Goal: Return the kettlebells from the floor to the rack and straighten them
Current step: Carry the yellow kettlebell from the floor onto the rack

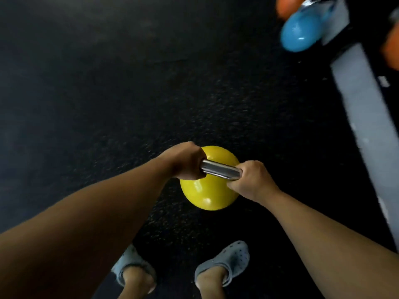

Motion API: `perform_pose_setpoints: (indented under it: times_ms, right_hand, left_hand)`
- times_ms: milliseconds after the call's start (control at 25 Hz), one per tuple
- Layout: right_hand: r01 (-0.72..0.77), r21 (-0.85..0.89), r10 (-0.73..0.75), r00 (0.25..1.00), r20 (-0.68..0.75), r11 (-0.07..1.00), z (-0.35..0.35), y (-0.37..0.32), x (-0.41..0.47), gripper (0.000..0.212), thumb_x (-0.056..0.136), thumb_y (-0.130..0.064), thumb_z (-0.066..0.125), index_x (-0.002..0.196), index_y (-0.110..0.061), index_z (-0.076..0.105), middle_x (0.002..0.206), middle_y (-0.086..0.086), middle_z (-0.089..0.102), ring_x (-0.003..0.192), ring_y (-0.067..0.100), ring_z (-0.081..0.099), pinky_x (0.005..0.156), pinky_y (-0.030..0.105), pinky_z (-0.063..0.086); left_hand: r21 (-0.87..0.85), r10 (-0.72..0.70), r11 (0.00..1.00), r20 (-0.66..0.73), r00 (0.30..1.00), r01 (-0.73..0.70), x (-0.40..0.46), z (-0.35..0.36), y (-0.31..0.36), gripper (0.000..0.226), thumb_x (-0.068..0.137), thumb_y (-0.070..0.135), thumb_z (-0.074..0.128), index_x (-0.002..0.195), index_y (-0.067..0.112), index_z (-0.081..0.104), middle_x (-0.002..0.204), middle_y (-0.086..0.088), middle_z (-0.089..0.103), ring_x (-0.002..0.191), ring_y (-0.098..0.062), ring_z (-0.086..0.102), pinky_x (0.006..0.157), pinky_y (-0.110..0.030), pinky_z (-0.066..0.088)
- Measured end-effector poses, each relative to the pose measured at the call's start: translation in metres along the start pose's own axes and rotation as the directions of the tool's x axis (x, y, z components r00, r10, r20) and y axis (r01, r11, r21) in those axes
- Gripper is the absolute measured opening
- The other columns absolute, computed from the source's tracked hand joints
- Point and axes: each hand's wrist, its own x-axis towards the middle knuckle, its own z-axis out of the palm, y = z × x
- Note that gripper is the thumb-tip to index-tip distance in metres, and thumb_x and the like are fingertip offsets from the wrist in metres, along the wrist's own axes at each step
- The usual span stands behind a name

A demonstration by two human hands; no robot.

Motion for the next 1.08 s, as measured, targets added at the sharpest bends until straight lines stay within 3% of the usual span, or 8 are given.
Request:
perform_pose_setpoints:
  times_ms: [120,280,400,520,680,840,1080]
  right_hand:
    - [-0.059,0.066,0.066,0.991,-0.113,0.996,-0.079,0.055,-0.031,0.022,0.058,-0.028,0.069,0.048,-0.019,0.052,0.046,-0.005,0.047,0.044,0.012,0.051,0.038,0.021,0.028]
    - [-0.164,0.113,0.192,0.929,-0.315,0.98,-0.179,0.137,-0.085,0.026,0.061,-0.027,0.069,0.047,-0.023,0.048,0.044,-0.004,0.042,0.05,0.018,0.051,0.044,0.025,0.029]
    - [-0.246,0.099,0.265,0.876,-0.404,0.964,-0.232,0.183,-0.116,0.016,0.062,-0.034,0.068,0.058,-0.02,0.061,0.05,-0.003,0.052,0.056,0.022,0.06,0.049,0.024,0.037]
    - [-0.361,0.119,0.365,0.755,-0.545,0.925,-0.273,0.23,-0.145,0.02,0.061,-0.039,0.063,0.067,-0.02,0.066,0.056,0.003,0.062,0.061,0.026,0.065,0.052,0.026,0.044]
    - [-0.464,0.148,0.435,0.609,-0.663,0.873,-0.311,0.277,-0.169,0.03,0.063,-0.043,0.059,0.081,-0.023,0.072,0.068,0.007,0.071,0.07,0.032,0.069,0.058,0.031,0.05]
    - [-0.548,0.191,0.498,0.489,-0.716,0.814,-0.344,0.306,-0.179,0.031,0.066,-0.043,0.06,0.091,-0.03,0.072,0.078,0.005,0.073,0.081,0.034,0.069,0.061,0.031,0.049]
    - [-0.57,0.315,0.565,0.337,-0.754,0.759,-0.381,0.365,-0.186,0.03,0.068,-0.035,0.06,0.092,-0.024,0.073,0.079,0.01,0.073,0.079,0.036,0.069,0.063,0.029,0.046]
  left_hand:
    - [0.109,0.133,0.985,0.007,0.991,-0.133,0.052,-0.042,0.094,0.014,0.075,0.038,0.068,0.083,0.026,0.071,0.068,0.005,0.067,0.062,-0.013,0.064,0.052,-0.029,0.05]
    - [0.221,0.338,0.916,0.031,0.941,-0.336,0.116,-0.081,0.23,0.017,0.077,0.039,0.067,0.086,0.026,0.071,0.073,0.005,0.068,0.065,-0.014,0.063,0.051,-0.026,0.045]
    - [0.257,0.458,0.851,0.063,0.887,-0.458,0.155,-0.096,0.309,0.018,0.078,0.037,0.066,0.08,0.019,0.069,0.071,0.002,0.067,0.062,-0.015,0.06,0.048,-0.025,0.041]
    - [0.301,0.585,0.76,0.071,0.808,-0.577,0.197,-0.104,0.386,0.021,0.076,0.034,0.067,0.069,0.015,0.062,0.062,0.0,0.061,0.06,-0.022,0.064,0.049,-0.033,0.048]
    - [0.366,0.725,0.612,0.092,0.682,-0.7,0.241,-0.114,0.468,0.024,0.075,0.035,0.069,0.063,0.022,0.052,0.067,-0.005,0.067,0.063,-0.029,0.066,0.05,-0.027,0.037]
    - [0.418,0.815,0.49,0.093,0.572,-0.765,0.278,-0.124,0.527,0.02,0.076,0.034,0.067,0.075,0.015,0.066,0.078,-0.011,0.073,0.074,-0.036,0.071,0.055,-0.03,0.045]
    - [0.442,0.868,0.362,0.161,0.469,-0.821,0.335,-0.123,0.618,0.021,0.078,0.031,0.061,0.089,0.015,0.07,0.087,-0.011,0.076,0.087,-0.032,0.073,0.068,-0.034,0.057]
